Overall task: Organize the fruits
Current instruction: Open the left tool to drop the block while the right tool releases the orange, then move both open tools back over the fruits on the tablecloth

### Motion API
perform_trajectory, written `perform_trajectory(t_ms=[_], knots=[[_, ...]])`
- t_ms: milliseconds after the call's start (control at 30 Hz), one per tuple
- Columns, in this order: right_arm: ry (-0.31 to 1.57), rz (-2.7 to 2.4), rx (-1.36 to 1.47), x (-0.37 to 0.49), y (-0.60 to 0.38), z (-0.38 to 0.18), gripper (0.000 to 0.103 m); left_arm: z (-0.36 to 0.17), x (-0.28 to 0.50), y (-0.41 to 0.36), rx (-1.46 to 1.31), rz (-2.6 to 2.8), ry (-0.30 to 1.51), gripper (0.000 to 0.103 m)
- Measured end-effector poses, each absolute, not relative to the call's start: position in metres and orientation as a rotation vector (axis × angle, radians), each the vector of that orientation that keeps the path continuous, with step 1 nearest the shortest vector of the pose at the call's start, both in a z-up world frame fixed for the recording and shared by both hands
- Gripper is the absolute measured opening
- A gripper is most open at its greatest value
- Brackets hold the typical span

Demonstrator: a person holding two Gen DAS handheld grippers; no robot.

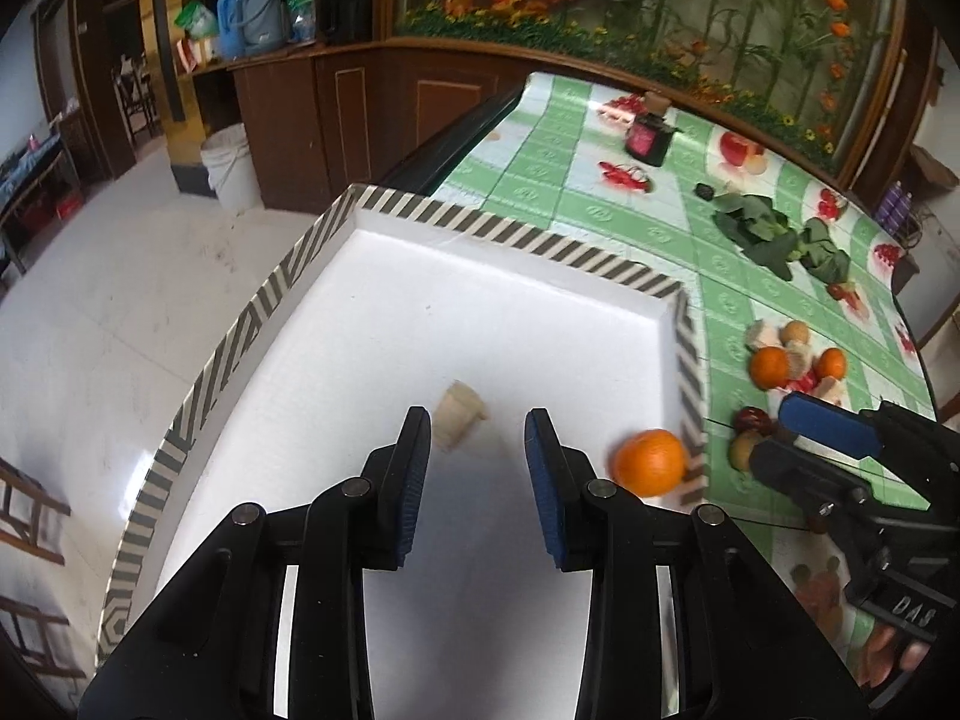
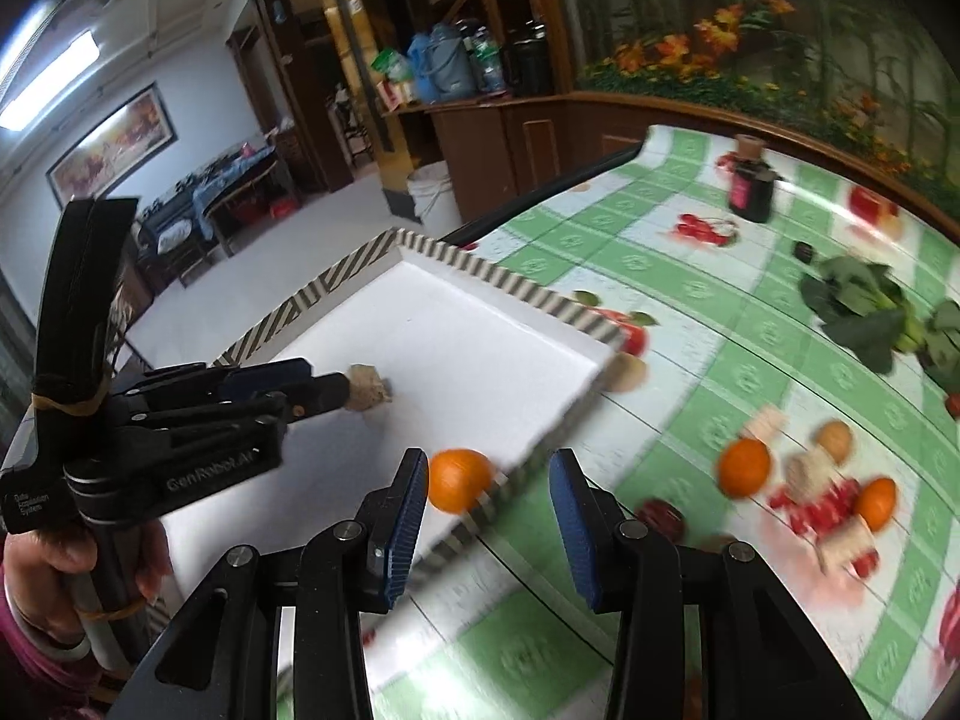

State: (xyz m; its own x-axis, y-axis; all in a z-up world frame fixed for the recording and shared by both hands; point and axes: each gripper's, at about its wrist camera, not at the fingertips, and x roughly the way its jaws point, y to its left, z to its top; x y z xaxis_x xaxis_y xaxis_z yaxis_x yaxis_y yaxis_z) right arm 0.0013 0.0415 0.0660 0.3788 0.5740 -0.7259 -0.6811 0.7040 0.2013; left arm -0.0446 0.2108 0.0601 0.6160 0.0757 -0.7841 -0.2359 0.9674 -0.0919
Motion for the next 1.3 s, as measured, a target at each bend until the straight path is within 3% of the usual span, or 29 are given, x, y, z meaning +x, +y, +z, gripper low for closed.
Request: perform_trajectory(t_ms=[600, 1300], knots=[[0.903, 0.601, -0.044, -0.023, -0.081, 0.048, 0.041, 0.078, -0.076, 0.138, -0.135, 0.017, 0.853, 0.032], [0.937, 0.597, -0.044, -0.031, -0.093, 0.029, 0.041, 0.058, -0.060, 0.082, -0.067, -0.024, 0.897, 0.032]])
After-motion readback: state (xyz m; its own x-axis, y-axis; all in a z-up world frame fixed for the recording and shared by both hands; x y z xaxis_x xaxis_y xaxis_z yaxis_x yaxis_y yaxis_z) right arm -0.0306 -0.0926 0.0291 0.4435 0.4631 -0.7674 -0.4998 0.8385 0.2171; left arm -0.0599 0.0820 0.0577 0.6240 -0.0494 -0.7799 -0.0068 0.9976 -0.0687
